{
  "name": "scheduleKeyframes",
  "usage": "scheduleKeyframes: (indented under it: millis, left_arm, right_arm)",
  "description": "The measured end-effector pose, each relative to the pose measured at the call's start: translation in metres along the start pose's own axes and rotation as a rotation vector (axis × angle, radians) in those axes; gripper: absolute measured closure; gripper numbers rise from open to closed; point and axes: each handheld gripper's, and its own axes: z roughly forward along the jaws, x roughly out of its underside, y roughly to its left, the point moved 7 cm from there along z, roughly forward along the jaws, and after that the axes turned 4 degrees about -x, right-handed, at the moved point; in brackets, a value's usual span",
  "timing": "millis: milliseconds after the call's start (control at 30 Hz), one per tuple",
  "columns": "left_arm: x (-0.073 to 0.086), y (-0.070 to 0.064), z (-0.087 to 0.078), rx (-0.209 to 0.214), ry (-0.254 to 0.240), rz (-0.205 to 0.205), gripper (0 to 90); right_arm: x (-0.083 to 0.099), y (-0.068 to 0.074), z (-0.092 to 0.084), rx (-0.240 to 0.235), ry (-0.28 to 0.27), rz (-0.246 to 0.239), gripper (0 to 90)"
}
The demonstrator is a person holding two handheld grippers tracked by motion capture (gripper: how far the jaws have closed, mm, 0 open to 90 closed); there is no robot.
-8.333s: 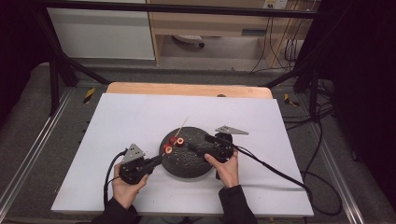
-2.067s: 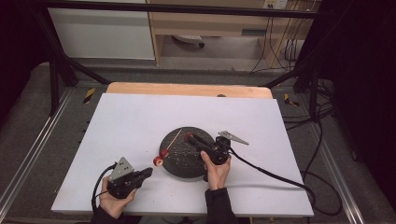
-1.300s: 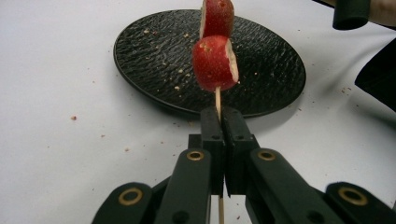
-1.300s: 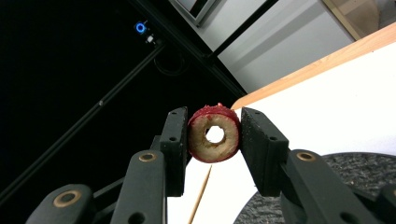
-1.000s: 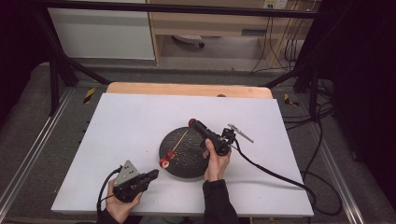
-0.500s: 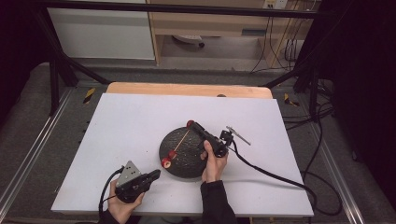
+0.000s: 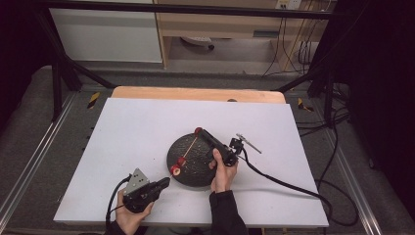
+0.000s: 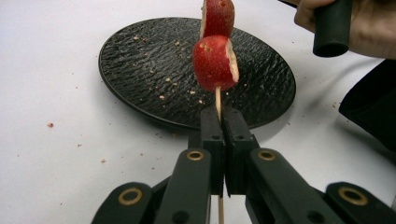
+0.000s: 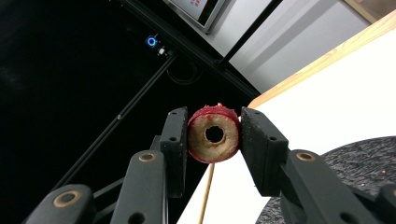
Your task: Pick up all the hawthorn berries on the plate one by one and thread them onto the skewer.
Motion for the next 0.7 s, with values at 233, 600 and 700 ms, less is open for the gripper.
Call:
scheduleKeyframes:
  millis: [233,600,700]
  left_arm:
    - [-0.002,-0.003,0.006,-0.010,0.002,-0.020,88.1]
    - [-0.010,-0.005,0.011,-0.014,-0.011,-0.037,88.2]
    - [-0.015,-0.006,0.011,-0.014,-0.017,-0.034,88.3]
  right_arm:
    - [0.005,-0.002,0.001,-0.001,0.004,0.009,63.2]
    - [0.007,-0.002,0.000,-0.001,0.001,0.001,63.4]
    - [0.008,-0.001,-0.001,-0.002,0.004,0.002,63.5]
